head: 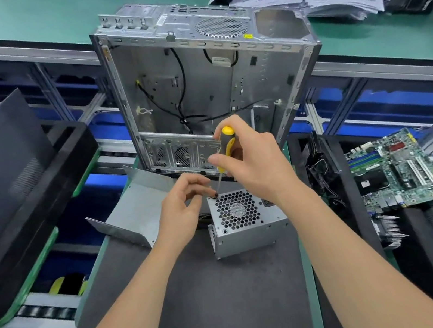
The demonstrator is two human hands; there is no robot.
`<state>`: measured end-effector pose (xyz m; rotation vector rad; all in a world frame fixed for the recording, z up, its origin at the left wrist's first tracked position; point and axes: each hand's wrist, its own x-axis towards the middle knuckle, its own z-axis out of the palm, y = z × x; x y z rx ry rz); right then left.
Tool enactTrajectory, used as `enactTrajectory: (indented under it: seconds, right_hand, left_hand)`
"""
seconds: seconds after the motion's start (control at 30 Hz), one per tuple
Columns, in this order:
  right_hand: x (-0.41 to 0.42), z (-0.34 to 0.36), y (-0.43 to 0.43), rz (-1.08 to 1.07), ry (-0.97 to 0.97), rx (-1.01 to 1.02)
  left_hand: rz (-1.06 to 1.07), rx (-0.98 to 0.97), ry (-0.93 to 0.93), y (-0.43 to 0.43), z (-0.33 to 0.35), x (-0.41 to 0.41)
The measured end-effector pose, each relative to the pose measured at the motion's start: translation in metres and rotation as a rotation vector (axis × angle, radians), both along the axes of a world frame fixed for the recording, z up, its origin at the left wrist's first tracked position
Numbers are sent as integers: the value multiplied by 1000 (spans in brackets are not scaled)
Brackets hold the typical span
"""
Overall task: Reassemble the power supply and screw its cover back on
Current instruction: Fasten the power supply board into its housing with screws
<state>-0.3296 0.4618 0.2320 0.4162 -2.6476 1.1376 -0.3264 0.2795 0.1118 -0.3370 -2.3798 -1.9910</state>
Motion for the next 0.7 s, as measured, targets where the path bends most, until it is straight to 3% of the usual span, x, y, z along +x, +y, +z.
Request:
enactTrajectory:
  seconds: [0.53, 0.63, 0.7]
  right_hand:
    - [6, 9, -1, 184, -127, 18]
    - [5, 14, 1, 217, -185, 70]
    - [3, 19, 3, 242, -206, 122]
  left_hand:
    - [17, 52, -11, 1, -1, -1]
    - [-24, 109, -116, 3, 5, -2]
    - [-66, 162, -291, 4, 9, -4]
